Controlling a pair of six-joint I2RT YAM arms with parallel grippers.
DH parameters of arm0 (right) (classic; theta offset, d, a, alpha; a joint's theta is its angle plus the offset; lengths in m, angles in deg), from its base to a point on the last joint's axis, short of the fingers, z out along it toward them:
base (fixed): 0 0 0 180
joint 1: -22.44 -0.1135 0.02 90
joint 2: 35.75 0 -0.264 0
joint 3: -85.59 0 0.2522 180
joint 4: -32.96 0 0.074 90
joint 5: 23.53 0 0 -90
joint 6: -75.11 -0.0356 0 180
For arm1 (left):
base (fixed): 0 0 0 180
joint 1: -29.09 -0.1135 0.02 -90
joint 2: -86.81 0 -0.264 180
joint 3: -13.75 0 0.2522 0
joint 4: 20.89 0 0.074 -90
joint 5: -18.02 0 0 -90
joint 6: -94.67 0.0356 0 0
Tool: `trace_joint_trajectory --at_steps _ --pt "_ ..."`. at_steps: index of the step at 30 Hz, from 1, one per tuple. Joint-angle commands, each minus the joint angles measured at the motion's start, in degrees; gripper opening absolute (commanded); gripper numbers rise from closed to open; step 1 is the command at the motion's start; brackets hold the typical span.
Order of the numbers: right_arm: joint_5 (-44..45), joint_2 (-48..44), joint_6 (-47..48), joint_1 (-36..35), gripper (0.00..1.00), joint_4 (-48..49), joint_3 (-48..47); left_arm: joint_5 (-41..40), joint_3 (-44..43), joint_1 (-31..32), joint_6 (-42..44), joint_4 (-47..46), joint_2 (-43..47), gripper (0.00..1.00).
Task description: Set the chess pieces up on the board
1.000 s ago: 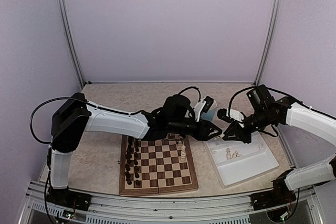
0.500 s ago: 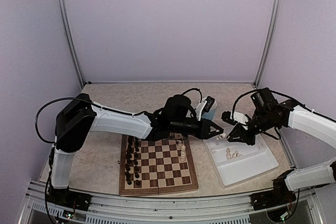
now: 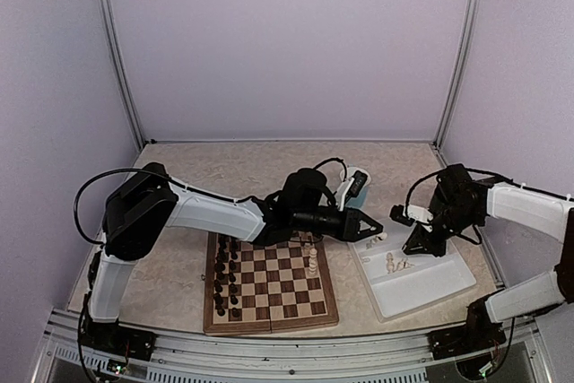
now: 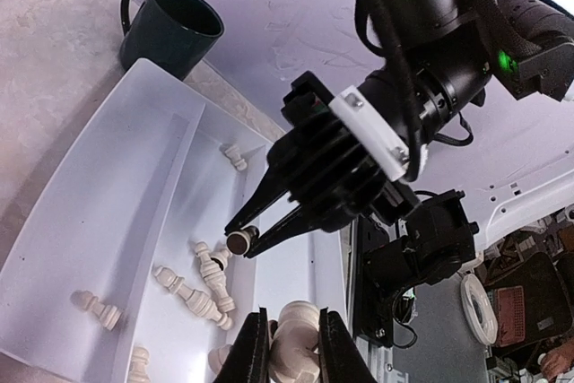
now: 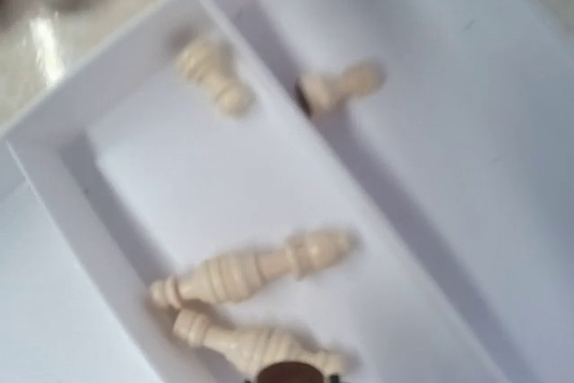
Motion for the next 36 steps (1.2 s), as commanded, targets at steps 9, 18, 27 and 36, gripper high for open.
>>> trace_joint_trajectory --at_steps 9,18,27,36 --pt "-1.5 8.4 1.4 0.9 0.3 -1.3 -0.2 1.2 1.4 0.2 6.3 2.1 6.2 0.0" --pt "-15.0 5.4 -2.4 1.4 0.51 -4.2 -8.7 6.3 3.9 0.5 6.7 -9.5 8.8 0.0" --pt "-37.4 10.1 -1.7 1.9 0.47 -11.5 -17.8 9.7 7.8 -0.2 8.7 -14.8 13.9 0.0" --pt "-55.4 24.7 6.4 2.2 0.44 -31.2 -29.8 6.7 10.6 -0.2 11.7 -19.2 17.9 0.0"
